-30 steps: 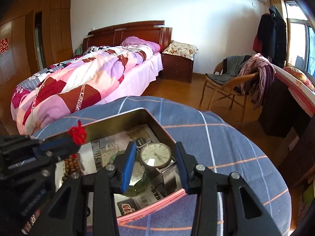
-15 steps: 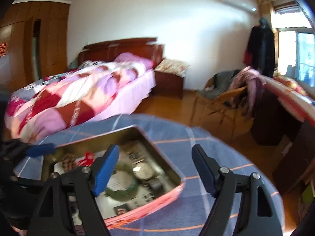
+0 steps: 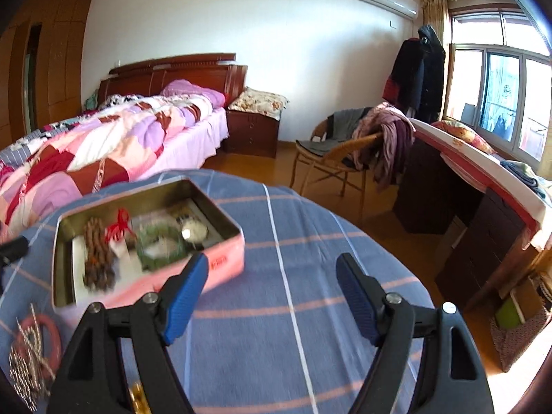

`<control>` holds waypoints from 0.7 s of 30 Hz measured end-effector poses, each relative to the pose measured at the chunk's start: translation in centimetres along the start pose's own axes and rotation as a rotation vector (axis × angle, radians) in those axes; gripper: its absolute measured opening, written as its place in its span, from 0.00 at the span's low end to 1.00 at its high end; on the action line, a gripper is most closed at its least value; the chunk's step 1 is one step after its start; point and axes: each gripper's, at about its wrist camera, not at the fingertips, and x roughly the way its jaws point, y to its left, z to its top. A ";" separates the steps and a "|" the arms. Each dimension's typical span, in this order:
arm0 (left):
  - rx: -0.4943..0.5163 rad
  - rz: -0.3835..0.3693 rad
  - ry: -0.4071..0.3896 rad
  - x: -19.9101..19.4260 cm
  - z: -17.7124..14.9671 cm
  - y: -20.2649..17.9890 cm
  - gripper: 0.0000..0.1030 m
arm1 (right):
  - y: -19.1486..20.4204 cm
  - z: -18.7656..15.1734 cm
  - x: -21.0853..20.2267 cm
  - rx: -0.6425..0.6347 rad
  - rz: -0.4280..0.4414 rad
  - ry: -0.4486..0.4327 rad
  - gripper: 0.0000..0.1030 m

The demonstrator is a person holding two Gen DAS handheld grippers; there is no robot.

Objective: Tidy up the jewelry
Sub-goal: 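Open both grippers to drop the ribbon and watch into the tin, then grasp the silver bangle with chains with the left gripper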

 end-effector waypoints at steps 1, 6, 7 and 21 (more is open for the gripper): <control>-0.007 0.005 0.001 -0.4 -0.5 0.2 0.71 | 0.0 -0.4 -0.2 0.000 0.001 0.006 0.77; -0.037 0.010 0.028 -1.4 -3.1 1.3 0.71 | -0.1 -1.9 -0.8 -0.016 0.022 0.060 0.77; -0.040 0.013 0.033 -1.5 -3.5 1.4 0.71 | -0.2 -2.0 -1.2 -0.007 0.029 0.053 0.77; -0.057 -0.035 0.117 -3.0 -8.8 2.2 0.70 | 0.0 -4.1 -3.7 -0.021 0.083 0.068 0.77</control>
